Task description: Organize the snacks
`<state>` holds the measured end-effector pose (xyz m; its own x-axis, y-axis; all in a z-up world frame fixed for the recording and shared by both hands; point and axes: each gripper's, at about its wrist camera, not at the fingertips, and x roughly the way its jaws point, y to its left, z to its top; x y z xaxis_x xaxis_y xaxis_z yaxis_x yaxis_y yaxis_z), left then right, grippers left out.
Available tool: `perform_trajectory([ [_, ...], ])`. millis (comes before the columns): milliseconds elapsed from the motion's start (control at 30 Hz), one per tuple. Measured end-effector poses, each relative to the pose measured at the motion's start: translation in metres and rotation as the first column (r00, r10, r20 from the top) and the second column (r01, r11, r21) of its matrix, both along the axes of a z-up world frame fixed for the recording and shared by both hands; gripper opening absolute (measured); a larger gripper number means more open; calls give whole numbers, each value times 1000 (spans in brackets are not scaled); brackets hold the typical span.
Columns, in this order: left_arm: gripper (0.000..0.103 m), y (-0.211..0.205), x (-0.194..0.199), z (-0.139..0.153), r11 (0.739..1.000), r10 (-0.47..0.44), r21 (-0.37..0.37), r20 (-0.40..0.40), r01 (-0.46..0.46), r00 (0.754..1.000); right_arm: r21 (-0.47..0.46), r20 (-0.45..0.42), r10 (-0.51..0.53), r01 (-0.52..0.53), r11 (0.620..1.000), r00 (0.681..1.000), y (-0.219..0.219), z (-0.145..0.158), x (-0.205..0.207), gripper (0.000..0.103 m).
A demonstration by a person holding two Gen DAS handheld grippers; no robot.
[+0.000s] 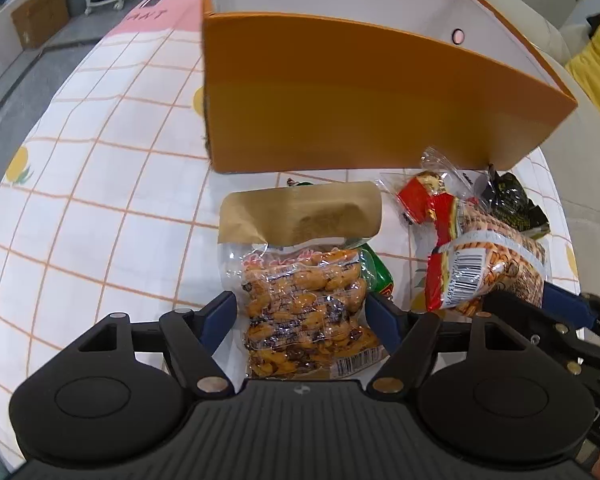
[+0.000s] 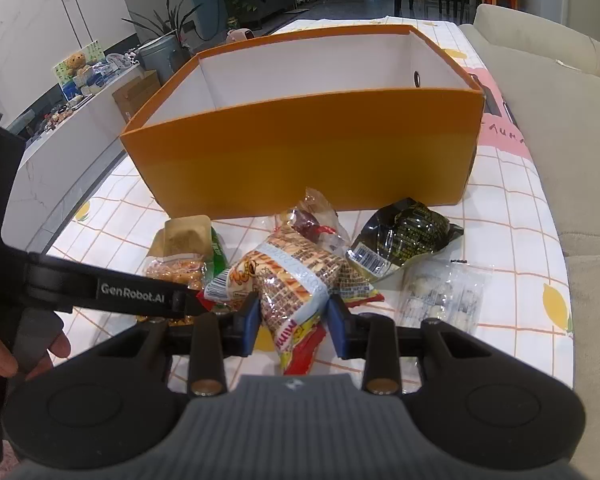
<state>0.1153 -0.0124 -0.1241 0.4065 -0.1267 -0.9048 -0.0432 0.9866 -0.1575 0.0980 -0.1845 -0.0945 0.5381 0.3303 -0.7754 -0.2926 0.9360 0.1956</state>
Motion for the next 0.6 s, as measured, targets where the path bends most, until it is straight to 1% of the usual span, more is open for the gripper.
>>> perform_trajectory([
  [33, 79, 0, 0, 1, 1000, -2, -2, 4, 2, 1000, 0, 0, 0, 0, 1000, 1000, 0, 0, 0, 33],
  [200, 77, 5, -4, 3, 1000, -7, -26, 16, 7, 1000, 4, 0, 2, -2, 1000, 1000, 0, -1, 1, 33],
  [267, 77, 7, -8, 9, 999, -10, -30, 28, 11, 1000, 5, 5, 1, -1, 1000, 1000, -1, 1, 0, 33],
  [500, 77, 14, -23, 48, 998, -18, -56, 107, 24, 994, 11, 47, -11, 10, 1000, 999, -4, 19, -5, 32],
  [600, 77, 12, -24, 70, 997, -28, -60, 156, 38, 987, 20, 85, -22, 20, 1000, 996, -7, 32, -6, 32],
])
